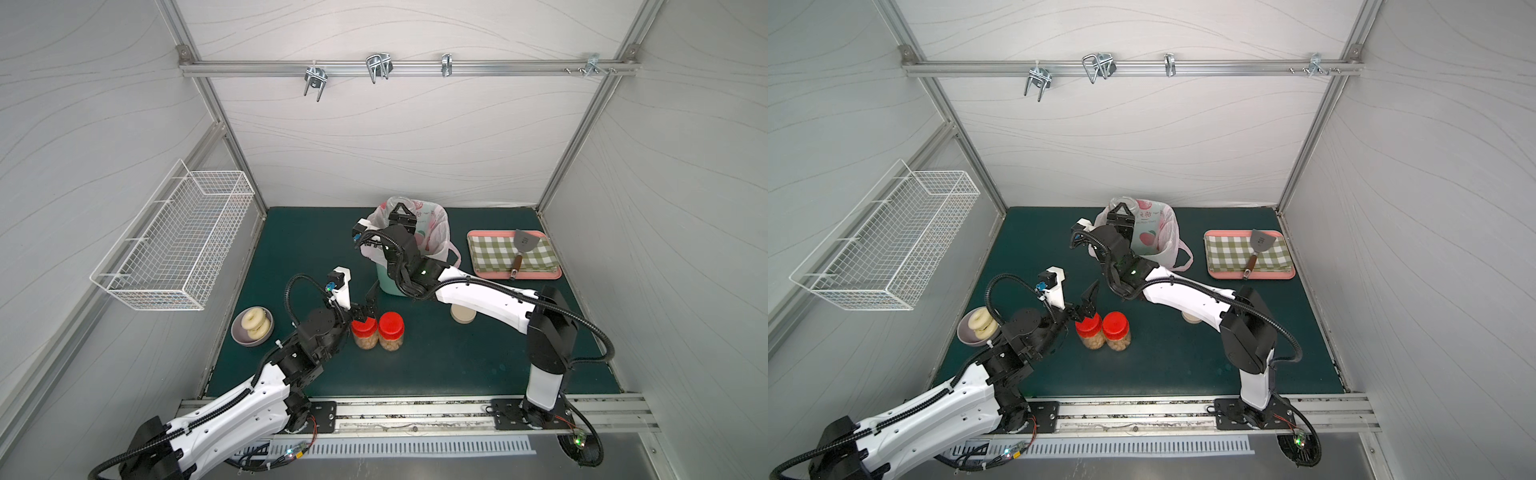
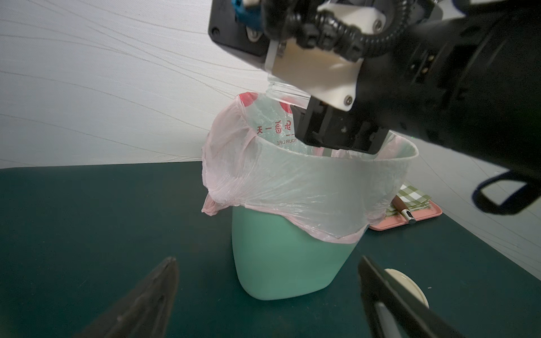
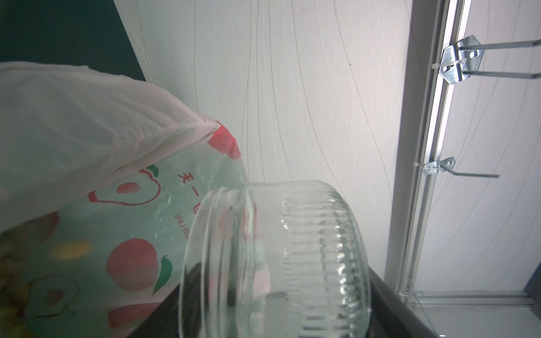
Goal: Empty moldy peanuts from jars
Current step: Pour the moldy peanuts from the jar into the trash bin.
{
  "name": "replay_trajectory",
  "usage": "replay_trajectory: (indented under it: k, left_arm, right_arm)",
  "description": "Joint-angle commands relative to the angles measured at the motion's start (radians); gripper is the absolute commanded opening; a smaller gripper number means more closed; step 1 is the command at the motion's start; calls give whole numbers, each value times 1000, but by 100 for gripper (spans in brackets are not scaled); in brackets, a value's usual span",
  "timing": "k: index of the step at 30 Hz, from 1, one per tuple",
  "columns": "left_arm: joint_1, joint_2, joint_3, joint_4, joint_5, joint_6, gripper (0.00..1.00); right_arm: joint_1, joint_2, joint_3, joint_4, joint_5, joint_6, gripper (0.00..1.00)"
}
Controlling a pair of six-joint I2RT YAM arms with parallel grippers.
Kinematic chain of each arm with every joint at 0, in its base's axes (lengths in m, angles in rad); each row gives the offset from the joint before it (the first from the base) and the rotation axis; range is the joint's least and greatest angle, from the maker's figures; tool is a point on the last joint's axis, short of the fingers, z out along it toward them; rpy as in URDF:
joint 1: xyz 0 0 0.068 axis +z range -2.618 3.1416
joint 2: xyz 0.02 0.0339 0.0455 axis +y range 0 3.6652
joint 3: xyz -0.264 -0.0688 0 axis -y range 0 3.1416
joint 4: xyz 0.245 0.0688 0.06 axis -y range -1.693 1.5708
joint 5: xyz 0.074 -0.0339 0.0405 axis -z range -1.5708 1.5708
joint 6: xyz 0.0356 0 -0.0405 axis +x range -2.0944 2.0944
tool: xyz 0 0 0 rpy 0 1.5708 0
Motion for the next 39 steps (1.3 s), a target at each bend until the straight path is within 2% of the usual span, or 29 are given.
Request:
replay_trajectory:
  k: [1, 7, 12, 15, 21, 24, 30, 33, 35, 39]
  left_arm:
    - [4, -14, -1, 24, -11, 5, 97]
    - [5, -16, -1, 25, -13, 5, 97]
    - [4, -17, -2, 25, -11, 5, 97]
    - [4, -16, -1, 25, -10, 3, 97]
    - [6, -15, -1, 25, -10, 3, 97]
    - [6, -12, -1, 25, -8, 1, 97]
    - [6, -11, 1, 25, -6, 2, 97]
    - [7, -11, 0, 25, -7, 2, 97]
    - [6, -10, 1, 25, -4, 0, 97]
    - [6, -11, 1, 25, -5, 2, 97]
  right_arm:
    - [6, 6, 5, 198, 41, -134, 0]
    - [5, -8, -2, 204, 41, -120, 0]
    - [7, -58, -4, 144, 46, -36, 0]
    - [9, -99, 6, 35, 40, 75, 0]
    - [-18, -169, 68, -316, -19, 412, 0]
    - [-20, -204, 72, -383, -55, 495, 0]
    - [-31, -221, 119, -537, -101, 623, 0]
    - [-20, -253, 103, -533, -144, 648, 0]
    - [-50, -250, 103, -547, -178, 670, 0]
    - [-55, -217, 151, -626, -146, 703, 0]
